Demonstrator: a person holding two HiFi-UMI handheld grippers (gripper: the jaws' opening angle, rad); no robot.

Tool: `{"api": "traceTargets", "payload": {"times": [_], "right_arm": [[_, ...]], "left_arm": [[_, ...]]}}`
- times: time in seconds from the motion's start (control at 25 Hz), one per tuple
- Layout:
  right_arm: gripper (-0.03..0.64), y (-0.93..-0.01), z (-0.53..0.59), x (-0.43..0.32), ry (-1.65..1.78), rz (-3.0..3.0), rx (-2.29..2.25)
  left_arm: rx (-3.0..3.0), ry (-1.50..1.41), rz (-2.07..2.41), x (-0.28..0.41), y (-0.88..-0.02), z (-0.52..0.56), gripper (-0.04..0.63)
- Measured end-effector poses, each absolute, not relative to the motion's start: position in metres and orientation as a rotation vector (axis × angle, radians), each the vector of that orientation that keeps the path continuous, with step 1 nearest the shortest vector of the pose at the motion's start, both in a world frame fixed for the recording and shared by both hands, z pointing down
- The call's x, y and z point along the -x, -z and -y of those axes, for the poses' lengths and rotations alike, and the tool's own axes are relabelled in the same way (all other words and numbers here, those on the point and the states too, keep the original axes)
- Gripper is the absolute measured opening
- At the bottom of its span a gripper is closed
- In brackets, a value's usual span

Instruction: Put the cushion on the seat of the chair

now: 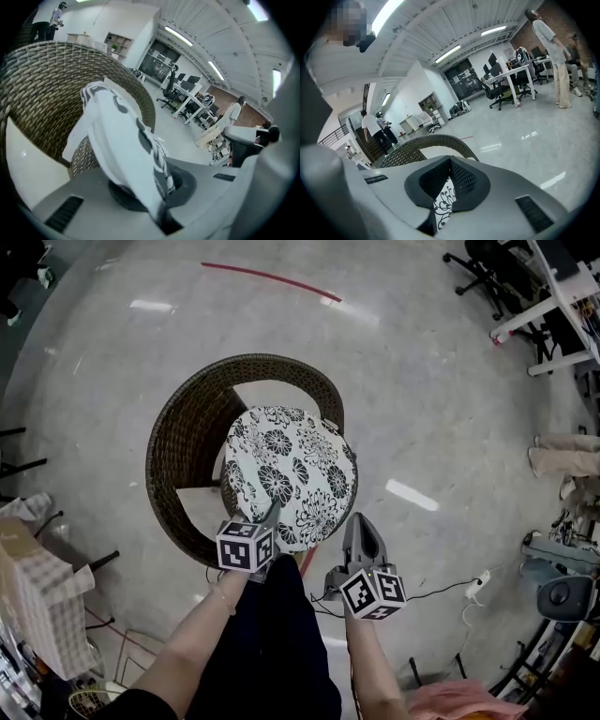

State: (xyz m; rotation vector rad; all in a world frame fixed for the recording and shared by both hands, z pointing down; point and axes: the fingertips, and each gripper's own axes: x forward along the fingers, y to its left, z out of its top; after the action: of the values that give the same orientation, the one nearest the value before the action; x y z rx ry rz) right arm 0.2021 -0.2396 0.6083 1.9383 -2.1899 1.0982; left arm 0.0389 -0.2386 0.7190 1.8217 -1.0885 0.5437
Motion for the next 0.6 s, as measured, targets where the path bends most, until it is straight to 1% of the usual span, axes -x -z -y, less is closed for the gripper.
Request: {"api": "traceTargets", "payload": {"times": [0.6], "right_arm": [[0.026,-0.642,0.229,-0.180,-1.123,2.169,-1.943]], "left_arm": [[-1.578,-0.579,1.159,-0.003,-0.803,0.208,0.026]]}}
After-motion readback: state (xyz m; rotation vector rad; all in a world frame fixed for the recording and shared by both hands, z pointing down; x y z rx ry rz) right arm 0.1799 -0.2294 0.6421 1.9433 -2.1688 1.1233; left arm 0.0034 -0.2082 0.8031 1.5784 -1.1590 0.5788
